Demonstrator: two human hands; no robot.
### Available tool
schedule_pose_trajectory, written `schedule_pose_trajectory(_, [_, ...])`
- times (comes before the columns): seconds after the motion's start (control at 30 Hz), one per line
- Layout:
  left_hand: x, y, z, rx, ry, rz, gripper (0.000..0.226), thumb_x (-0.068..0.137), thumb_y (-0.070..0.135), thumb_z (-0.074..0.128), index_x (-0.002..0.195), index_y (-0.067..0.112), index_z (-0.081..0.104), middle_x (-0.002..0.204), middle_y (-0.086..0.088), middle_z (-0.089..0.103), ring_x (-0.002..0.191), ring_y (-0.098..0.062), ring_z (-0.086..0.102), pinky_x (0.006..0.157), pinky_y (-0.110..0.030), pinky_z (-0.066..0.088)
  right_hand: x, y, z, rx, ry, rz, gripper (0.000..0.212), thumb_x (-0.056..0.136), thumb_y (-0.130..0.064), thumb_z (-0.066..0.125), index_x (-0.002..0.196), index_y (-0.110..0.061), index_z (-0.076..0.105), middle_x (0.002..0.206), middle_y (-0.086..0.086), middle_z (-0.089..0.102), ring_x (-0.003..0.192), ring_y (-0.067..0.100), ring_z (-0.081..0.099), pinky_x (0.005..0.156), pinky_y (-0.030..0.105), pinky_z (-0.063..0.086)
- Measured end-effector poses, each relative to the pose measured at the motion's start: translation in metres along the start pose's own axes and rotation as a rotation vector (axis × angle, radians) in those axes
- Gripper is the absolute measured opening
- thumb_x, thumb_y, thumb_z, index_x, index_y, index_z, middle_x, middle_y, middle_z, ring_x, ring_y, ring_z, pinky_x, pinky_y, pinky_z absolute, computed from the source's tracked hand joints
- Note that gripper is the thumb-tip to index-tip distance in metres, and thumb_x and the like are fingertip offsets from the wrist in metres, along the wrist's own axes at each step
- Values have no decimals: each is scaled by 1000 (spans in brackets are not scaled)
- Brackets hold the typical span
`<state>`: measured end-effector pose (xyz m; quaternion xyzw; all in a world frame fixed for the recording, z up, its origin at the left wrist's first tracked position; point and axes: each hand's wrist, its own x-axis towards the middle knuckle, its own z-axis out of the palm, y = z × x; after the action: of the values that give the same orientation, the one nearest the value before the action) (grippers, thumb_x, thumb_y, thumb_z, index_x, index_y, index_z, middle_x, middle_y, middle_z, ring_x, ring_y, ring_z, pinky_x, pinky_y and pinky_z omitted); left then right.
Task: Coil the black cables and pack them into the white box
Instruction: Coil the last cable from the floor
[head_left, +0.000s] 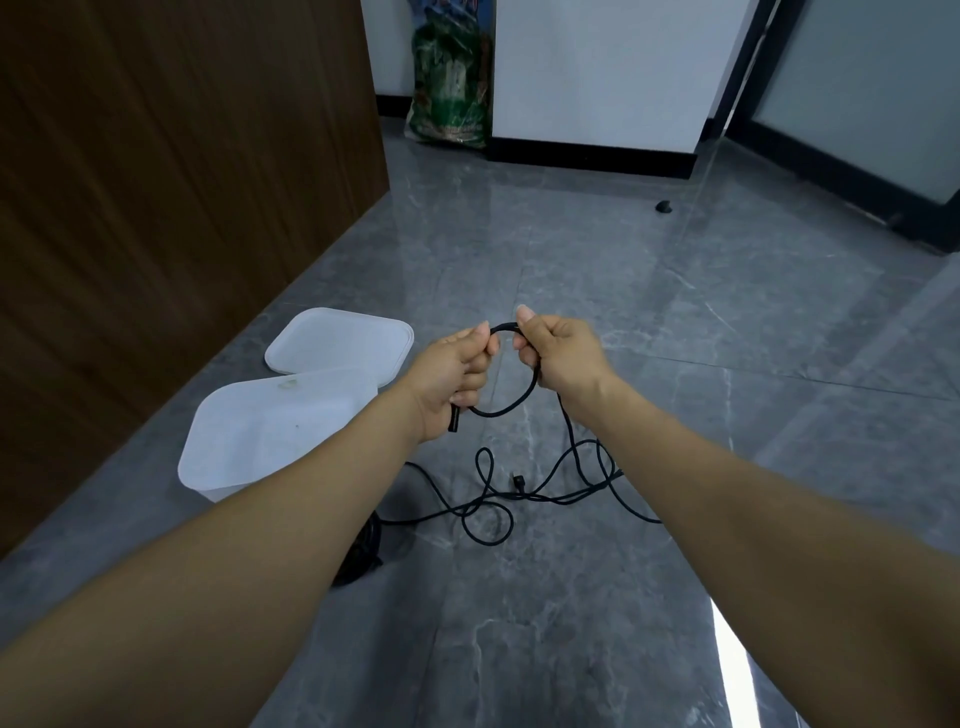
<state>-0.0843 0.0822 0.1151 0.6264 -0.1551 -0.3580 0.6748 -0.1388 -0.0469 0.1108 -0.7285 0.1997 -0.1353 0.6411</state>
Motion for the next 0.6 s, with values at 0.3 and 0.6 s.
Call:
schedule_pose_trajectory(0.3, [2,1,-18,-61,322,-15,35,103,30,36,71,16,45,44,10,28,35,-3,19,33,-15,17,0,19,-30,-173,89,-5,28,91,-25,61,67,-10,62,63,-2,52,65,7,52,66,21,40])
schedule_pose_trajectory(0.6, [13,5,-46,-199,670,-57,31,101,32,35,82,17,53,53,5,32,41,-7,24,38,-17,20,-3,28,-64,-222,331,13,18,89,-18,64,82,-2,66,71,1,61,67,10,55,71,24,40])
